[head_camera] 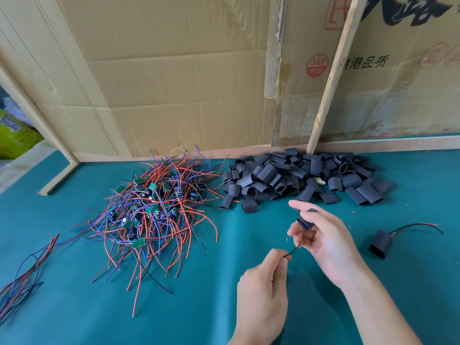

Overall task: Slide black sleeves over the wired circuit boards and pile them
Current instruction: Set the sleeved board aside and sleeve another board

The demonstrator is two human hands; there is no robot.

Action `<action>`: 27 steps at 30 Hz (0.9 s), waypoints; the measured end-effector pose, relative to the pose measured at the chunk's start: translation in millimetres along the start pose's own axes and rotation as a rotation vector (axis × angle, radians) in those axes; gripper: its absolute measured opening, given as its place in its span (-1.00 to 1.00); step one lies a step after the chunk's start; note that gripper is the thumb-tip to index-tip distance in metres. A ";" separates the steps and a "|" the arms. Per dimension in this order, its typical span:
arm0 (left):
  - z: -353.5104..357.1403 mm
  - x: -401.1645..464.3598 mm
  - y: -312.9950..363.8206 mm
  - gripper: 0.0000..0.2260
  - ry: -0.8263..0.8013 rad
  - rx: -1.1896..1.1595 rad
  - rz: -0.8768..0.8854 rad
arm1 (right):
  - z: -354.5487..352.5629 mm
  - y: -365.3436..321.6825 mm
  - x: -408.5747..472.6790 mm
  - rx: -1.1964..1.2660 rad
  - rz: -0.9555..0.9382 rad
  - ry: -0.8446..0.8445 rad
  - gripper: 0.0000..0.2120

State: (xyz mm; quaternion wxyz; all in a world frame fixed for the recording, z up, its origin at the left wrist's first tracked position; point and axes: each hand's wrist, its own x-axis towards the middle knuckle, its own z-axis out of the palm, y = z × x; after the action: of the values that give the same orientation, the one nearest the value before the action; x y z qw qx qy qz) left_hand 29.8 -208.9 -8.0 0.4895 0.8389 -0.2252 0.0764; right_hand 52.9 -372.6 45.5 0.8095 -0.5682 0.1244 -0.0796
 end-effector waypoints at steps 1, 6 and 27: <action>0.1 0.2 0.4 -0.85 -0.004 -0.001 -0.005 | -0.3 -0.1 0.2 -0.022 0.001 -0.014 -0.71; -0.4 1.6 3.5 -0.82 0.041 -0.063 -0.039 | -2.0 1.8 1.0 -0.073 0.028 -0.032 -0.86; -10.7 6.1 3.8 -0.73 0.189 -0.510 -0.377 | 38.9 27.4 -10.7 -0.094 0.112 -0.222 -0.71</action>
State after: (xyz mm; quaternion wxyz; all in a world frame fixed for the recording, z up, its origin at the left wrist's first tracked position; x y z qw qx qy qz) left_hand 34.5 -203.2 2.5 0.7082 0.7053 -0.0313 0.0031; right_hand 53.7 -325.3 33.6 0.7939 -0.6031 0.0692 0.0351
